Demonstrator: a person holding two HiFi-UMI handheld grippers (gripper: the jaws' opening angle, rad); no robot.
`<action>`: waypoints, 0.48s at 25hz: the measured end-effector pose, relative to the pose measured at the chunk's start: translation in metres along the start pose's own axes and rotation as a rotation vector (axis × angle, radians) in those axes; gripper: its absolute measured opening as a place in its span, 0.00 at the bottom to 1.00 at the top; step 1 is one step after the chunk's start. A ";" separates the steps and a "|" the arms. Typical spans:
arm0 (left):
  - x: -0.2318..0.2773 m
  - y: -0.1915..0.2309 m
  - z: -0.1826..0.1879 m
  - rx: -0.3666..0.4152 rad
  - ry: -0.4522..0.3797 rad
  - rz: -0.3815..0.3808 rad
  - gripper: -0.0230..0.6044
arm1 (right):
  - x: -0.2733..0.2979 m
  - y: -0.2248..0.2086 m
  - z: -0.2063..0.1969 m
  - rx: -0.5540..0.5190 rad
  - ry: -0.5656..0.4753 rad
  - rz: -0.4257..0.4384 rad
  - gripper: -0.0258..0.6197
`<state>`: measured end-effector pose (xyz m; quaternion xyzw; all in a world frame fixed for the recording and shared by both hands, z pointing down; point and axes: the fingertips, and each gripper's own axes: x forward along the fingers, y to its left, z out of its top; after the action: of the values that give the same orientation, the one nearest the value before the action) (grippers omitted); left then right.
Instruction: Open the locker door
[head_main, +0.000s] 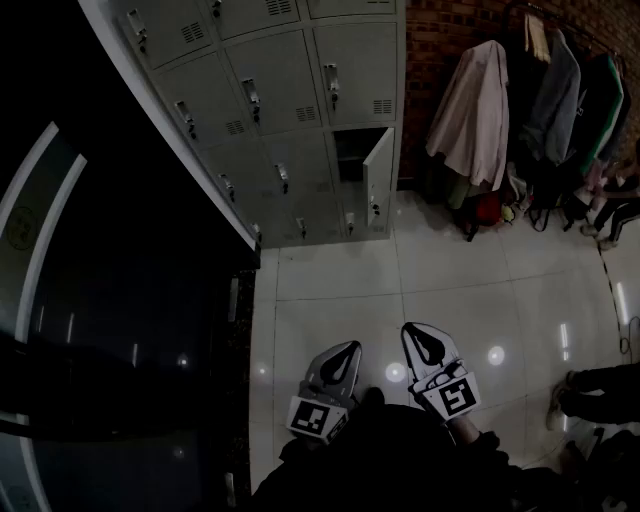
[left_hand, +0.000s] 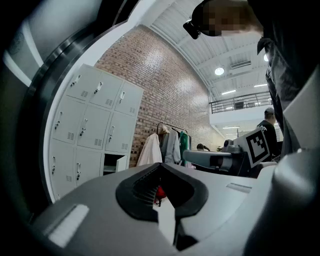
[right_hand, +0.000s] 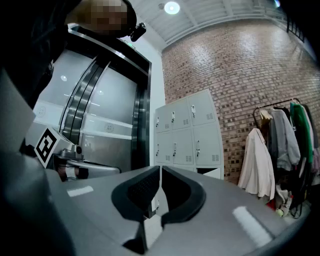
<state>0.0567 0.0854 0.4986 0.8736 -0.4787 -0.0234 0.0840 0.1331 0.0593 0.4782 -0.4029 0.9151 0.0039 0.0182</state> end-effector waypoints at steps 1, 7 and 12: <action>0.000 0.004 -0.002 -0.005 0.003 0.004 0.07 | 0.004 0.000 -0.001 0.001 0.003 0.002 0.04; 0.011 0.038 -0.003 -0.021 0.010 0.019 0.07 | 0.041 -0.010 -0.012 -0.007 0.034 0.008 0.04; 0.032 0.087 -0.004 -0.053 0.018 0.019 0.07 | 0.103 -0.031 -0.023 -0.021 0.063 -0.003 0.05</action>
<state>0.0022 0.0134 0.5182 0.8667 -0.4854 -0.0275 0.1118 0.0863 -0.0380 0.4975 -0.4045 0.9144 0.0007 -0.0151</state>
